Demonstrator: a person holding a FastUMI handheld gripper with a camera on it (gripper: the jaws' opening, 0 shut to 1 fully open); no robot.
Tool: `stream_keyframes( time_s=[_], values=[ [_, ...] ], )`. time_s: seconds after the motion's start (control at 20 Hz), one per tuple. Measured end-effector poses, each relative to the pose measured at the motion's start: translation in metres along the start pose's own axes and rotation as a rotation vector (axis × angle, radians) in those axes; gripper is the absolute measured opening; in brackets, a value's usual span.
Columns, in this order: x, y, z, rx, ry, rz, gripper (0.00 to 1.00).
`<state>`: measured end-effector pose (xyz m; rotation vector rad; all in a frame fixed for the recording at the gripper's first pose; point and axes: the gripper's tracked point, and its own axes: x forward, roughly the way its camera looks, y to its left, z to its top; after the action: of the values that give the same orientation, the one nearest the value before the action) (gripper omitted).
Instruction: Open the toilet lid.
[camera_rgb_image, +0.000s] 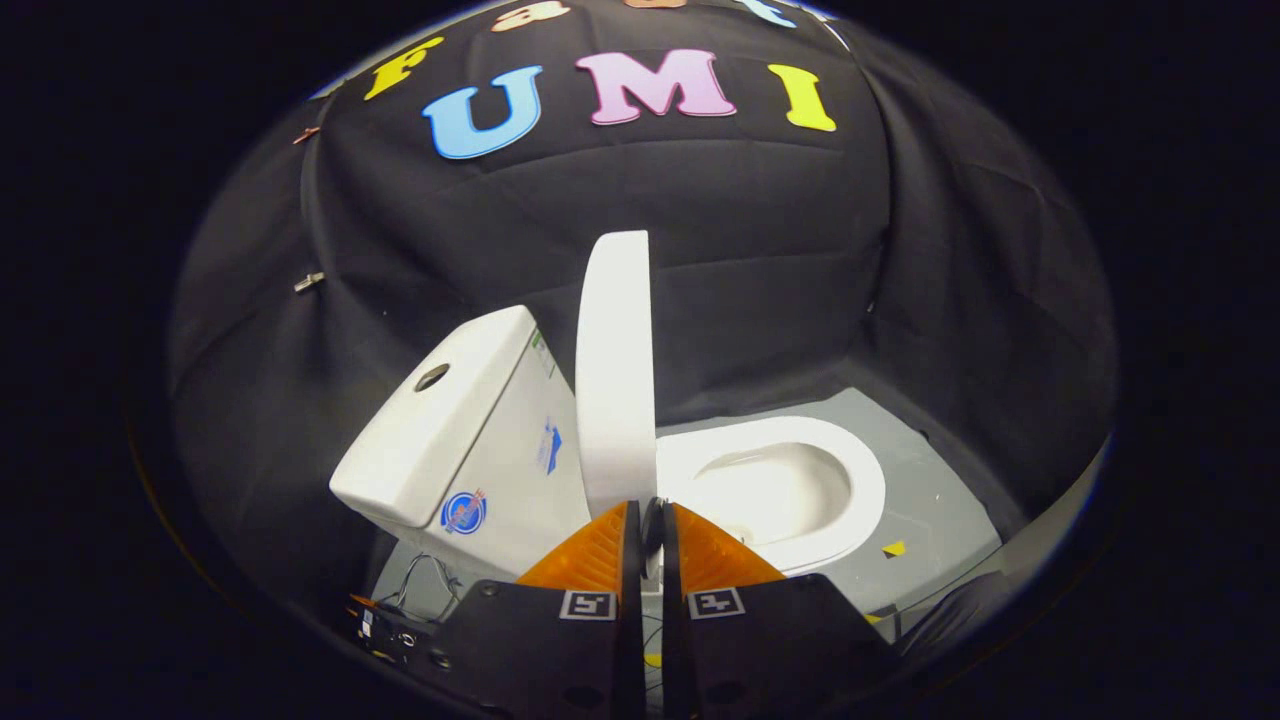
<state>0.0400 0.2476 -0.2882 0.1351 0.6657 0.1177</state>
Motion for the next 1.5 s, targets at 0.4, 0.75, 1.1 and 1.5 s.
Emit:
stream_keyframes(
  time_s=[0.4,0.75,1.1,1.5],
  values=[
    [0.003,0.059,-0.005,-0.133,-0.048,0.008,0.15],
    [0.007,0.098,-0.016,-0.236,-0.072,0.004,0.15],
    [0.007,0.1,-0.017,-0.308,-0.097,-0.031,0.15],
    [0.006,0.105,-0.017,-0.363,-0.115,0.01,0.54]
  ],
)
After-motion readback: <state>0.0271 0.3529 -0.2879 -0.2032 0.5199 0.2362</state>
